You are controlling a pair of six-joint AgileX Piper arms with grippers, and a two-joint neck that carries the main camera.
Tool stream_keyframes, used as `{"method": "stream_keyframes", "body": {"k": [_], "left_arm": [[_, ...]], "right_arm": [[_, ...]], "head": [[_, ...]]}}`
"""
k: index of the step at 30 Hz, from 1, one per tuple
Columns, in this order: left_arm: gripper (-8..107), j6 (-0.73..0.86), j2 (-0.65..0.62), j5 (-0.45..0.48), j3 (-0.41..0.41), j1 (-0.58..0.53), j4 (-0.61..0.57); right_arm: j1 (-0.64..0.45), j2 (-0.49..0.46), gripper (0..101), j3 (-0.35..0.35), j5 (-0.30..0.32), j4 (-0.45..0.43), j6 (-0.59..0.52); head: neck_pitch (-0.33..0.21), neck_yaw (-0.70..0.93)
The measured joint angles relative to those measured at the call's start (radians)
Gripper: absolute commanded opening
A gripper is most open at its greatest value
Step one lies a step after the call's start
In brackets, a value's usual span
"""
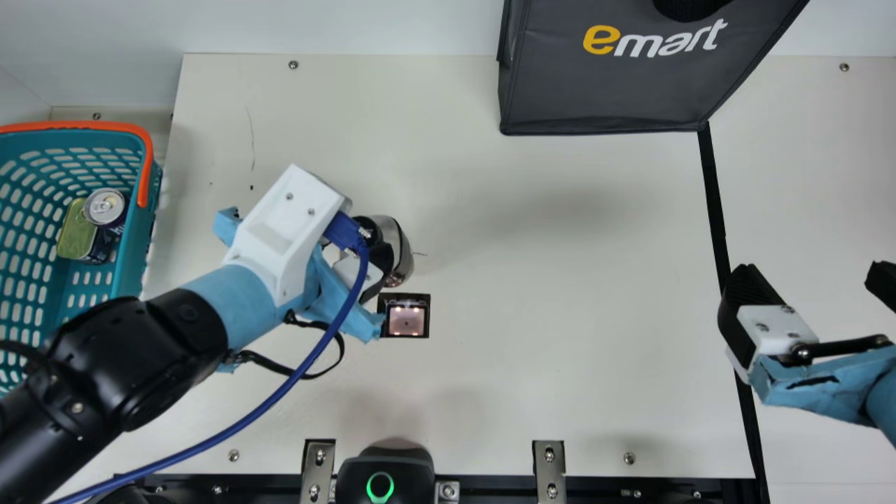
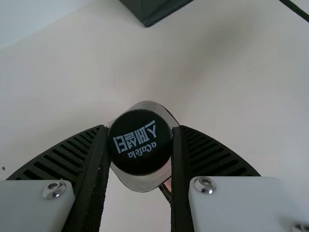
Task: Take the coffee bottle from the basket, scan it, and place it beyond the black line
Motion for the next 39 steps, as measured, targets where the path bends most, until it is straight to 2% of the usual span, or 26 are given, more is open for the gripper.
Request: {"method": "stream_keyframes", "body": {"k": [12,24,39], "left_arm": [[10,0.403,-0.019,0.025,-0.016,0.07,-0.266],[10,0.793,-0.021,0.105,-0.023,0.156,-0.492],[10,1.172,0.019,0.198,-0.044,0.217,-0.654]], "right_arm": [[0.0,0.0,91,0.0,0.0,0.0,0.0],[0.0,0.0,91,0.0,0.0,0.0,0.0],[0.0,0.0,91,0.0,0.0,0.0,0.0]], "head": [[0.0,0.0],[0.0,0.0],[0.0,0.0]]}}
